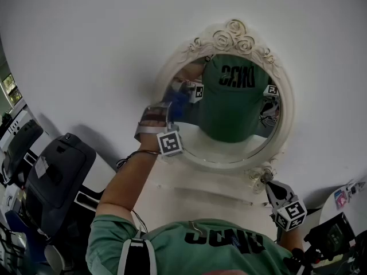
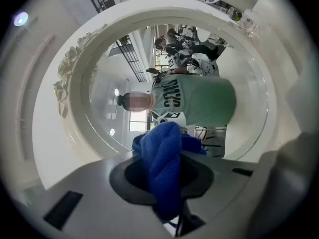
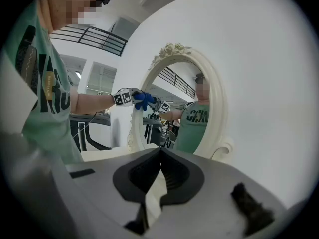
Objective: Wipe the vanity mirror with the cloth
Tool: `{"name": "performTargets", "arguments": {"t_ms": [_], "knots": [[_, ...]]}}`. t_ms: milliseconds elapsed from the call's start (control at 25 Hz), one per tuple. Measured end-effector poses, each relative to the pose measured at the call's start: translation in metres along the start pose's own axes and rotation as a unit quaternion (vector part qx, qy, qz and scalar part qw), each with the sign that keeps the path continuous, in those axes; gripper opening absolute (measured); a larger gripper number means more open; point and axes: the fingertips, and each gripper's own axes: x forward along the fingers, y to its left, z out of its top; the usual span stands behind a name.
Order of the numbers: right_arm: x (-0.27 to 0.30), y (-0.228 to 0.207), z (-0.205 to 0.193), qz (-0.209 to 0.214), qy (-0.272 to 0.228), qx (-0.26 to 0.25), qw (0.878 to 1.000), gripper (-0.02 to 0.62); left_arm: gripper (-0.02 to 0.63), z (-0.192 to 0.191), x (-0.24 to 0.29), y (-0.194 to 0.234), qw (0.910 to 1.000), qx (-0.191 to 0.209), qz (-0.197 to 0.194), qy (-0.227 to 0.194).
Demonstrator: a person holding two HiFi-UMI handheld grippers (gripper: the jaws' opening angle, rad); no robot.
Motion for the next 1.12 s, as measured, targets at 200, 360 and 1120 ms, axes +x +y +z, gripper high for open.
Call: {"name": "performTargets", "arguments": {"t_ms": [200,360,1120], "knots": [[0.000,-0.001,-0.002,0.001,0.005,0.001,1.000,0.012,0.092,0.004,-0.001,0.005,1.0000,-0.006,0.007,0.002],[0.000,0.001,-0.002,0.007,0.004,-0.001,1.000,0.012,0.092,0.028,-0.005,0.006,0.9999,-0.006,0.009,-0.003],[-0.033,-0.028,-0.036,-0.037,-0.008,0.037,0.999,0.012,0.092,0.346,-0.040,0.008,0.9749,0.020,0.012,-0.222]]}}
